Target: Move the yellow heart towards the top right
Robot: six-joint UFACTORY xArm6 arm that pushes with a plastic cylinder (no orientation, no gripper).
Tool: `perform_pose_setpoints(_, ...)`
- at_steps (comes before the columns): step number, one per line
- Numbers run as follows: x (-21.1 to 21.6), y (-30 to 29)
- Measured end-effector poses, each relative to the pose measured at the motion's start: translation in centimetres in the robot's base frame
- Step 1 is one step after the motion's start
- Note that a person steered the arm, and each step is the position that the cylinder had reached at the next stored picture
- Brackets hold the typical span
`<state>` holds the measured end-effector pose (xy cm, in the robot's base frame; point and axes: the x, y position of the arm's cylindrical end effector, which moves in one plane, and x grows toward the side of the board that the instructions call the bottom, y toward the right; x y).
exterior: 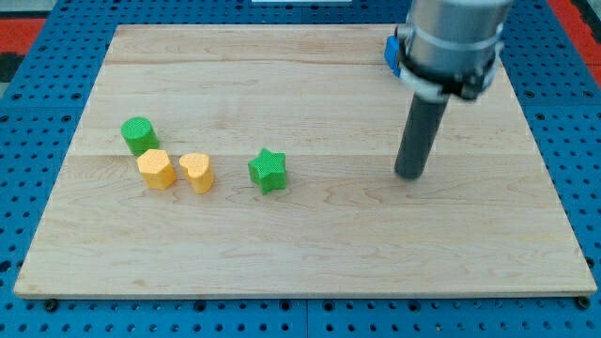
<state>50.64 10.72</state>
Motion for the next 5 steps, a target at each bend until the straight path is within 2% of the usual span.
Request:
perform_pose_setpoints(1,4.6,-8.7)
perform_pose_setpoints(2,6.2,-19.3)
perform_pose_setpoints(3,1.2,-25.6)
perform_pose_setpoints(5,-5.5,-22.5)
